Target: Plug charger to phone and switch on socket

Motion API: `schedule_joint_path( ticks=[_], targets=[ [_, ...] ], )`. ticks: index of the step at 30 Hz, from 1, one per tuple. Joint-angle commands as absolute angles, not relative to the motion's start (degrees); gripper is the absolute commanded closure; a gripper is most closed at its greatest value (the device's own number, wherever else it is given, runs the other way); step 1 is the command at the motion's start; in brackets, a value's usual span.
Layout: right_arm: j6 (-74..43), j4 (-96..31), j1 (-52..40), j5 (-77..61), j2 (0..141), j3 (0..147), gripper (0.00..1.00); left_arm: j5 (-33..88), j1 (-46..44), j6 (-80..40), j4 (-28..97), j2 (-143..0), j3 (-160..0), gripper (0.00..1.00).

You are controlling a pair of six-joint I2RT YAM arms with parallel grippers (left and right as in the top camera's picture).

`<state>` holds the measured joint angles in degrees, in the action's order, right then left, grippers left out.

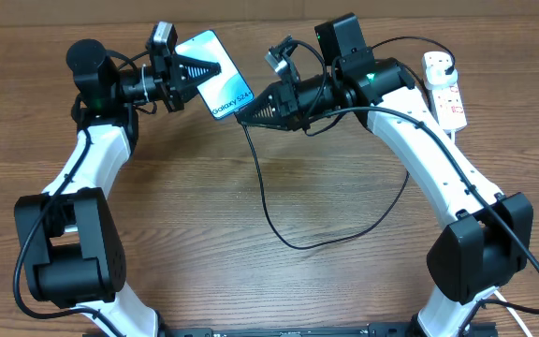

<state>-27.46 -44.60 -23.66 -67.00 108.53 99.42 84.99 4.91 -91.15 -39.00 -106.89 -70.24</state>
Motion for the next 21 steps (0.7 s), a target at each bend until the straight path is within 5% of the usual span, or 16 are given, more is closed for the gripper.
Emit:
schedule_joint_path(
  ticks=[1, 21],
  targets=[
    [-30.0, -40.9, -23.9, -65.8, 106.6, 101.3, 0.96, 90.6, 2.5, -88.9, -39.5, -106.9, -70.9, 0.96],
    [-30.3, -40.3, -24.0, -63.3, 106.6, 101.3, 0.96, 90.6, 2.5, -89.9, -39.5, -106.9, -70.9, 0.96]
  ],
)
